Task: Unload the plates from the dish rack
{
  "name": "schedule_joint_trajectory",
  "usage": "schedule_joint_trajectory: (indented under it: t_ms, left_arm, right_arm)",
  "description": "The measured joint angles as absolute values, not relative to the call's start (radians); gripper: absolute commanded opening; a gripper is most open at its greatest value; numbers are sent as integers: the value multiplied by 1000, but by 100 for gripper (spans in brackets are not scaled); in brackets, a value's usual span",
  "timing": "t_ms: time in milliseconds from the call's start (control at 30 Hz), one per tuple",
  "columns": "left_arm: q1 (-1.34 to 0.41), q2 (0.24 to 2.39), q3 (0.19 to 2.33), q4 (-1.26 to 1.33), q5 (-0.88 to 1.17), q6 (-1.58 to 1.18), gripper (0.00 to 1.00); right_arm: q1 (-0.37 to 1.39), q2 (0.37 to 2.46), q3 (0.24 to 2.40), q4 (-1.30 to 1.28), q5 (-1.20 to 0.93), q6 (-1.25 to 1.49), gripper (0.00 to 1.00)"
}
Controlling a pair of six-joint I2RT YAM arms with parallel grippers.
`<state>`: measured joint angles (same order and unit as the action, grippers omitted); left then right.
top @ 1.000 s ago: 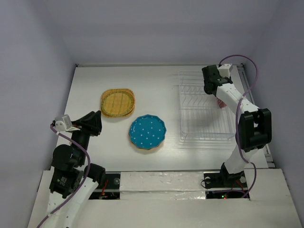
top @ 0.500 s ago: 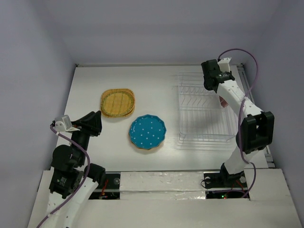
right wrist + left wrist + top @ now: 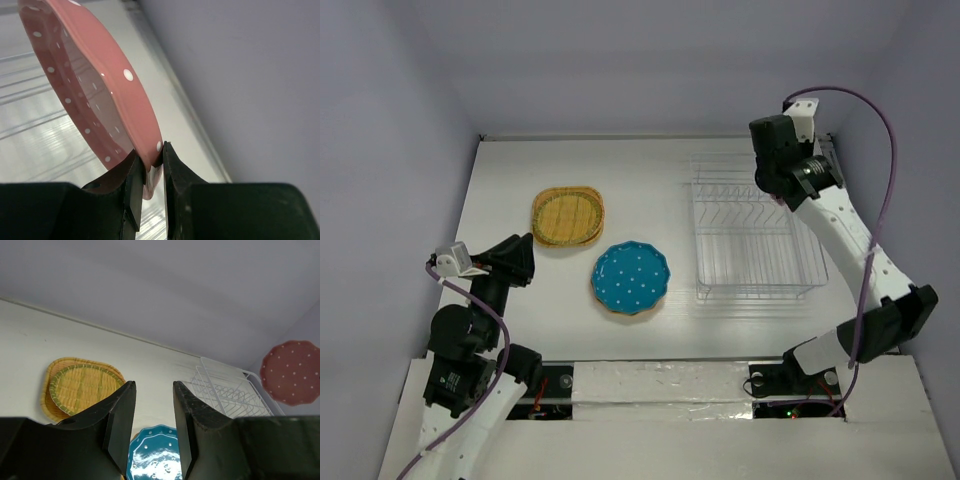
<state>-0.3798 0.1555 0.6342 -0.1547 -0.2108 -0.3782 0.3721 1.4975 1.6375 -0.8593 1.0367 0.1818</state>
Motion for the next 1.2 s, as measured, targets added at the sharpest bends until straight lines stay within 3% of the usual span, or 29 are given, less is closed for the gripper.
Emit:
schedule_joint_trajectory:
  t_ms: [133,333,567,967,1200]
  left_arm:
    - [-380,162,634,-154,-211,-378,33]
    - [-380,182,634,-155,-211,-378,33]
    - [-380,208,634,-155,-211,-379,33]
    - [-380,229,634,-159,-211,-380,33]
    - [-380,235,634,-163,-211,-383,33]
  right_arm:
    - [489,1394,1617,-840,895,226,0]
    - [632,1241,1383,-655,445,384,0]
    - [710,1283,1151,-532,94,492,0]
    - [773,1396,1002,-372,-84,559,0]
    - [774,1462,997,-303,-94,582,7]
